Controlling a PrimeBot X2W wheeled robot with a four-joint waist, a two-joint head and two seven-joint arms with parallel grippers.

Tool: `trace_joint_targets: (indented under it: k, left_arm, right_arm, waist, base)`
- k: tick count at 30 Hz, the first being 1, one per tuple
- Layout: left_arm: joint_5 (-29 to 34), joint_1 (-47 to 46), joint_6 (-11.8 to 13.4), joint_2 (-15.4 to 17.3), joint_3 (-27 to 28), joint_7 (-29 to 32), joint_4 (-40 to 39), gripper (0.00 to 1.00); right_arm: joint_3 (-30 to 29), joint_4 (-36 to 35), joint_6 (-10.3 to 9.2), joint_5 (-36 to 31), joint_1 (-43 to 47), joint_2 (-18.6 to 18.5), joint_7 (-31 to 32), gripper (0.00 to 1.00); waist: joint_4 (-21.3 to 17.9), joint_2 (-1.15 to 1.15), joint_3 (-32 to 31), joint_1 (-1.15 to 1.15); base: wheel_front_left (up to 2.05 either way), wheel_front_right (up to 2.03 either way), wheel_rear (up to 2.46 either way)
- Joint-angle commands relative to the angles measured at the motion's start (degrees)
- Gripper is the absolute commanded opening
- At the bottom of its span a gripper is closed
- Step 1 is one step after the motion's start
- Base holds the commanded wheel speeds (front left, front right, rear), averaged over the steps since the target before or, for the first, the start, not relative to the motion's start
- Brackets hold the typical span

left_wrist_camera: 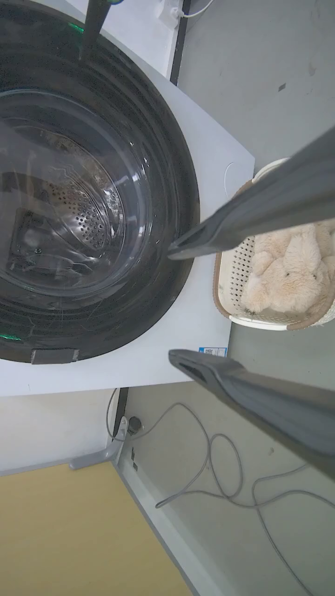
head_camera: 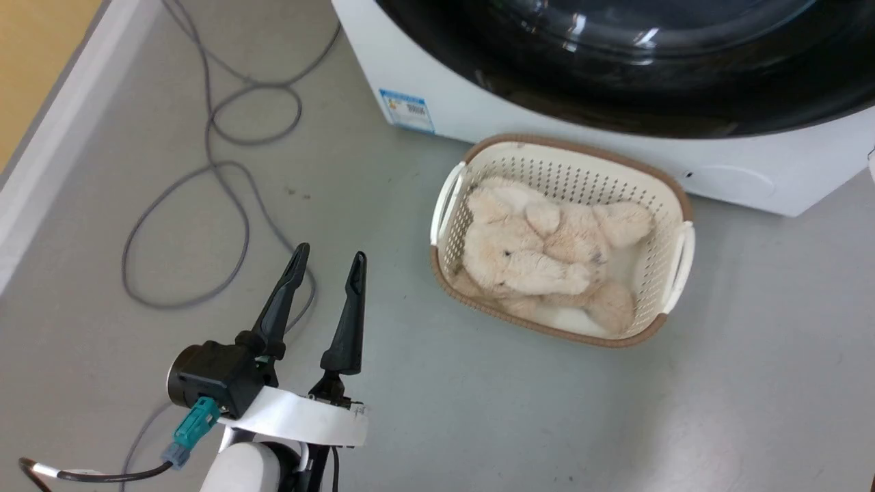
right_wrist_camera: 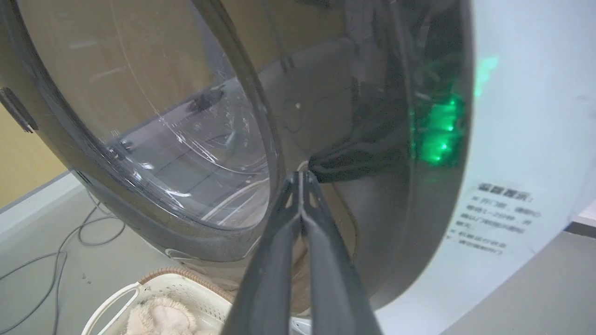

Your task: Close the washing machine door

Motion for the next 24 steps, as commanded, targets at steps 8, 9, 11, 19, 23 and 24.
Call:
trace_joint_targets:
  k: [8,9,11,19,23,24]
  left_arm:
    - [0.6,1.3,0.7,-0.1,1.5,-0.2,2.2,1.0]
    - [0.8,1.6,0.8,-0.1,1.7,-0.2,2.5,1.0]
    - [1.0,2.3,0.9,-0.1,2.0,-0.2,3.2,1.0]
    - [2.8,5.7,0.8,-0.1,3.9,-0.2,5.0,1.0]
    - [3.6,7.3,1.1,-0.1,4.6,-0.2,5.2,1.0]
    - [3.6,7.8,1.2,-0.1,4.8,-0.2,5.3,1.0]
  right_arm:
    - [1.3,0.4,-0.58,-0.4,5.3,2.1,-5.9,0.0]
    - [1.6,0.0,-0.58,-0.7,6.6,2.4,-6.6,0.0]
    - [1.7,-1.0,-0.58,-0.6,9.7,3.7,-7.7,0.0]
    - [1.3,-11.9,-0.58,-1.9,25.2,8.9,-11.1,0.0]
    - [-1.0,-17.2,-0.58,-3.1,32.4,12.4,-11.5,0.0]
    - [-1.8,-18.3,-0.58,-3.6,34.3,13.3,-11.6,0.0]
  waist:
    - [-4.2,0.0,-7.4,0.0]
    - [-4.8,0.0,-8.3,0.0]
    - [-5.9,0.0,-10.2,0.0]
    - [-11.3,0.0,-17.0,0.0]
    - [-13.3,0.0,-19.5,0.0]
    - [-13.7,0.0,-20.2,0.0]
  base:
    - [0.0,0.0,0.0]
    - [0.0,0.0,0.0]
    - [0.0,0.0,0.0]
    - [0.0,0.0,0.0]
    - [0.0,0.0,0.0]
    - [0.0,0.0,0.0]
